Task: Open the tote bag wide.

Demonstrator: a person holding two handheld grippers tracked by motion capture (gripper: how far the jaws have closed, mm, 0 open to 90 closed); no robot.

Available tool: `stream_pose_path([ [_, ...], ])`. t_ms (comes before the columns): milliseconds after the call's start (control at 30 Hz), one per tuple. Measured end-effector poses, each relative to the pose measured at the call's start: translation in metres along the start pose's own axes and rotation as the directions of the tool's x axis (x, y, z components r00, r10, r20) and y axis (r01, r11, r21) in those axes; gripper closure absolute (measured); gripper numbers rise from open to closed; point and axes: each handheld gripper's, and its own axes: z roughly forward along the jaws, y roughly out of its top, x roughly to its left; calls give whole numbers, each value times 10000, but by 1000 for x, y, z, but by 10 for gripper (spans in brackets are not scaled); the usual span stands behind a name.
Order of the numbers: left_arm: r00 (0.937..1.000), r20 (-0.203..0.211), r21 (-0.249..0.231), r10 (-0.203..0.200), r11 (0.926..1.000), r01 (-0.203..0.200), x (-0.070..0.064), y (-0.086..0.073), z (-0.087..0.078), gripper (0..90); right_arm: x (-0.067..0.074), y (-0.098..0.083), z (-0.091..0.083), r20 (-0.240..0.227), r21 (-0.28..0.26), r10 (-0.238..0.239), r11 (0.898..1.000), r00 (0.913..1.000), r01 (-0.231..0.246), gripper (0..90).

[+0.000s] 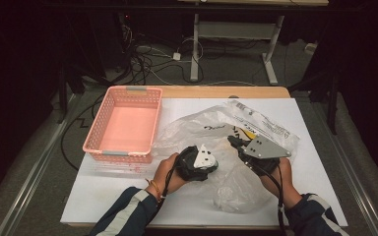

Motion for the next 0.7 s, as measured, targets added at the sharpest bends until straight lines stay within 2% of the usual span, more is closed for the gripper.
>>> stream_pose_path([
  [67, 10000, -19, 30, -45, 10000, 45, 1, 1, 6, 478, 0, -1, 0, -6, 32, 3, 10000, 10000, -3, 900],
  [133, 9995, -276, 22, -142, 9999, 143, 1, 2, 12, 477, -2, -3, 1, -7, 83, 54, 10000, 10000, -54, 900],
  [267, 9985, -495, 80, -236, 9997, 240, 0, 3, 19, 470, -4, -6, 4, -22, 212, 134, 9997, 9999, -134, 900],
  [300, 9985, -503, -14, -222, 9998, 221, -1, 4, 18, 456, -4, -7, 4, -24, 241, 144, 9996, 9999, -143, 900],
  [333, 9981, -546, -85, -276, 9996, 272, -2, 4, 16, 390, -5, -8, 5, -17, 288, 131, 9995, 9999, -131, 900],
  [433, 9976, -691, -269, -92, 9996, 74, -4, 6, 7, 358, -5, -10, 6, -58, 365, 118, 9993, 9999, -115, 900],
  [533, 9961, -806, -333, 354, 9987, -382, -12, 5, -8, 340, -5, -10, 6, -92, 400, 101, 9992, 9999, -98, 900],
  [633, 9900, -1065, -400, 927, 9944, -974, -20, -1, -31, 323, -4, -11, 5, -116, 439, 50, 9990, 9999, -45, 900],
  [700, 9868, -1366, -772, 870, 9922, -981, -20, -7, -50, 312, -4, -12, 4, -113, 451, 63, 9990, 9999, -58, 900],
])
